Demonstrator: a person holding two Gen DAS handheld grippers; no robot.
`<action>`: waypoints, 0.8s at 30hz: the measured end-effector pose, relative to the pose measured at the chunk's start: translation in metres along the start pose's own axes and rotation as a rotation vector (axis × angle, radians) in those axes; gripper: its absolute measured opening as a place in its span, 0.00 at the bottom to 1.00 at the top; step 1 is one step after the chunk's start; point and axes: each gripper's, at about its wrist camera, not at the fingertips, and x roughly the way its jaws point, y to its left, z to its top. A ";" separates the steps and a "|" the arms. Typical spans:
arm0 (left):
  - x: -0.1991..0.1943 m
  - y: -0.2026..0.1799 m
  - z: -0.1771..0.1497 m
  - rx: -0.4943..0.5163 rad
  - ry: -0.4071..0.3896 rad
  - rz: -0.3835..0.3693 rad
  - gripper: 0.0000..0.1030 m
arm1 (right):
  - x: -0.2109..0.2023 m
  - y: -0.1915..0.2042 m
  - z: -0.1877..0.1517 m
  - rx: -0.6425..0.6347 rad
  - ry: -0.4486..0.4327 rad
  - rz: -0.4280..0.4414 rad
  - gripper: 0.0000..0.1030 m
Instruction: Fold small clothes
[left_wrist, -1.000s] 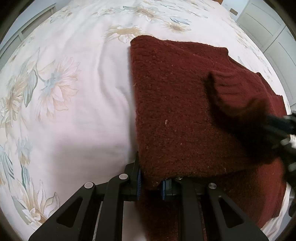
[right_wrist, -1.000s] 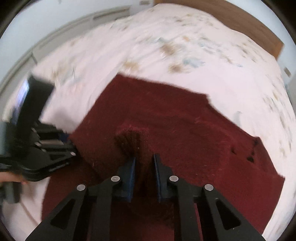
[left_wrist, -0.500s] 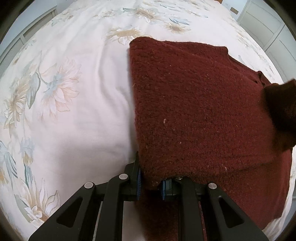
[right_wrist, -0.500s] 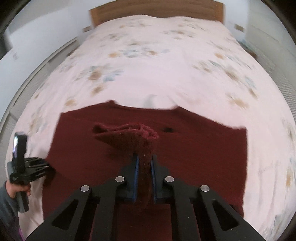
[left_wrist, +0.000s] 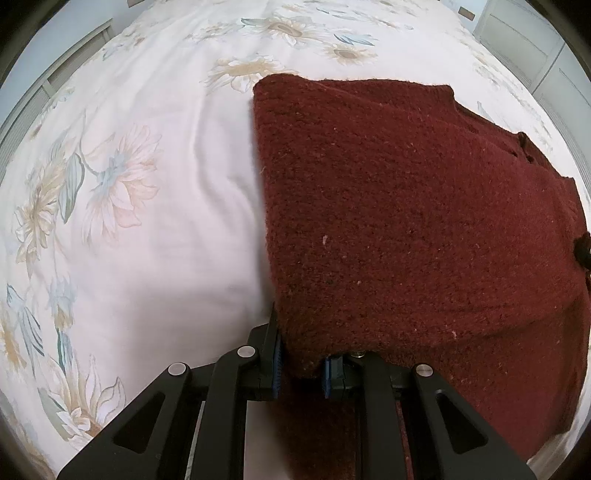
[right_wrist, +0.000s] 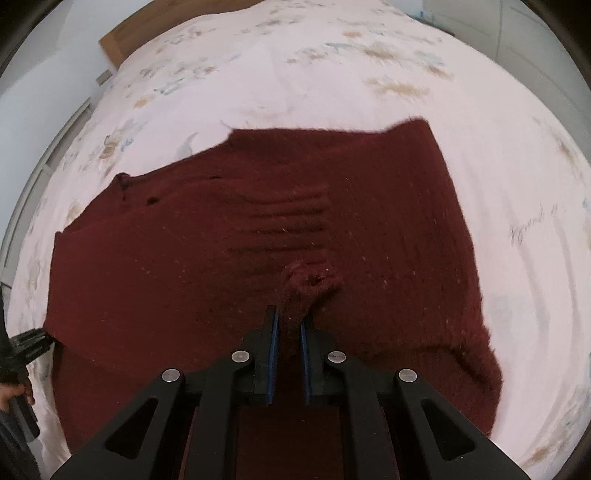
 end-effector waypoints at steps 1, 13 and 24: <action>-0.001 0.000 -0.002 0.002 0.000 0.003 0.15 | 0.000 -0.003 -0.001 0.014 0.001 0.007 0.10; -0.017 -0.015 -0.006 -0.011 0.020 0.005 0.37 | -0.021 -0.012 -0.001 -0.024 0.018 -0.107 0.69; -0.086 -0.065 -0.003 0.057 -0.132 -0.011 0.99 | -0.069 0.044 0.006 -0.191 -0.108 -0.080 1.00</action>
